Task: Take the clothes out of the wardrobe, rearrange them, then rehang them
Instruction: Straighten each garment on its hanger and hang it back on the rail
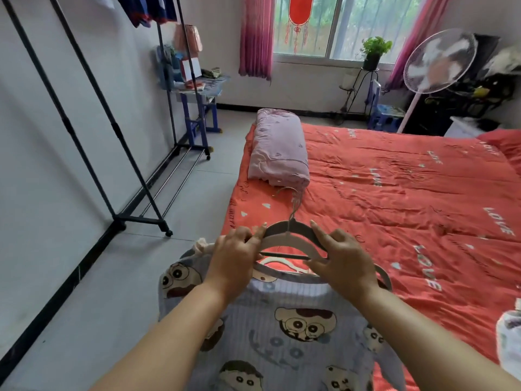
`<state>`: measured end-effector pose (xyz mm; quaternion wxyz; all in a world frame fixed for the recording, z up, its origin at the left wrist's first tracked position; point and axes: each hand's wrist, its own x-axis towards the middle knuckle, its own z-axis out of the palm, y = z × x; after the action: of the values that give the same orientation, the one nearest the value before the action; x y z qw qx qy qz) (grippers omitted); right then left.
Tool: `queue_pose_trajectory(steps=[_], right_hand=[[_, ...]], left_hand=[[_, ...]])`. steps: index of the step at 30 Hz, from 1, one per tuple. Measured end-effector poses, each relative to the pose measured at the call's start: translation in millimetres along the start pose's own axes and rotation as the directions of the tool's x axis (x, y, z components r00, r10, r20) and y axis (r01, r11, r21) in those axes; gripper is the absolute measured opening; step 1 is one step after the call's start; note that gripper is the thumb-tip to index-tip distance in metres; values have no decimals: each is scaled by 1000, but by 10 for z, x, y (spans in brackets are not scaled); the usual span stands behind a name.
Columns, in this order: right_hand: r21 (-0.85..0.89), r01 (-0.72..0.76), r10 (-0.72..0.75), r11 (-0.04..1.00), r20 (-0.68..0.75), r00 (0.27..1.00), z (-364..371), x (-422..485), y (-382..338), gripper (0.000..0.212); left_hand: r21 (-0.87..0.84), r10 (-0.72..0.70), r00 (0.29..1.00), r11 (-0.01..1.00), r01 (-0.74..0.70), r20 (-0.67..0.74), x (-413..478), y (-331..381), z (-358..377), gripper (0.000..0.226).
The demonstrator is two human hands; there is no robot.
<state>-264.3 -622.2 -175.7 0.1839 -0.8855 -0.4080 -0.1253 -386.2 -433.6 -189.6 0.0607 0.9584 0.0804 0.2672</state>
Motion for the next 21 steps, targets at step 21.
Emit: queue_pose_trajectory(steps=[21], right_hand=[[-226, -264, 347, 938, 560, 753, 3488, 218, 1052, 77]], left_hand=[[160, -351, 650, 928, 335, 674, -263, -859, 3434, 66]])
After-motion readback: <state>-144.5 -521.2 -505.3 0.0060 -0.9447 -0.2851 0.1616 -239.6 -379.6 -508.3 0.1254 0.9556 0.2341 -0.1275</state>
